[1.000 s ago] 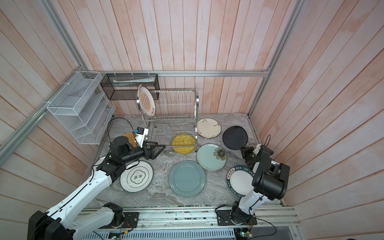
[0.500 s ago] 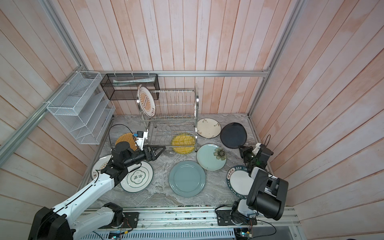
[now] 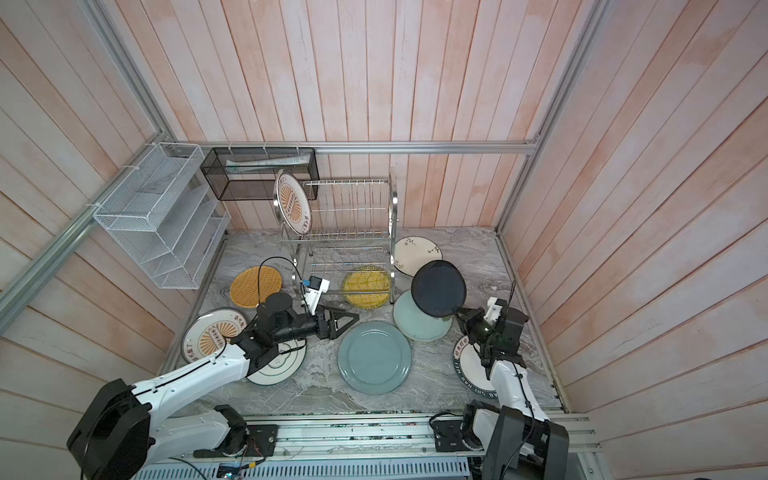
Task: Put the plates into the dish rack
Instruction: 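Lift the black plate upright with the right gripper while the left gripper approaches, then carry the black plate toward the left gripper while the left gripper reaches its rim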
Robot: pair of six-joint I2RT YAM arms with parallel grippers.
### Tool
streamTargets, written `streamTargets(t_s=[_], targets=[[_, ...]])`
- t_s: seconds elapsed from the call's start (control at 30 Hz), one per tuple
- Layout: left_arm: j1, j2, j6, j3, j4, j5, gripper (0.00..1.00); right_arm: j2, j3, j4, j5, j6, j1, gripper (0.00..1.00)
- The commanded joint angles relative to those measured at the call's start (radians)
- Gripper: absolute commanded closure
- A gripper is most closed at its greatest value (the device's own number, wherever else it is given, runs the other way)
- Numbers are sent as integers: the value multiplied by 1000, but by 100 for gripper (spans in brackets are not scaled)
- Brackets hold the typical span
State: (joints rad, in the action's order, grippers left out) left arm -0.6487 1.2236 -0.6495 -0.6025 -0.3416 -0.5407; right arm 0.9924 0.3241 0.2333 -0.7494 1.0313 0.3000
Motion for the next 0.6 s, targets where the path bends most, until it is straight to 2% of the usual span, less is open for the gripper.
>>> streamTargets(t_s=[0.0, 0.17, 0.4, 0.57], targets=[[-43, 54, -28, -14, -82, 35, 0, -112, 14, -41, -61, -18, -23, 100], [-97, 149, -57, -49, -147, 42, 0, -211, 12, -126, -67, 4, -83, 100], [-125, 232, -109, -80, -261, 43, 0, -257, 25, -111, -10, 62, -236, 100], [-134, 257, -164, -88, -286, 126, 6, -269, 46, -101, 37, 102, -340, 100]])
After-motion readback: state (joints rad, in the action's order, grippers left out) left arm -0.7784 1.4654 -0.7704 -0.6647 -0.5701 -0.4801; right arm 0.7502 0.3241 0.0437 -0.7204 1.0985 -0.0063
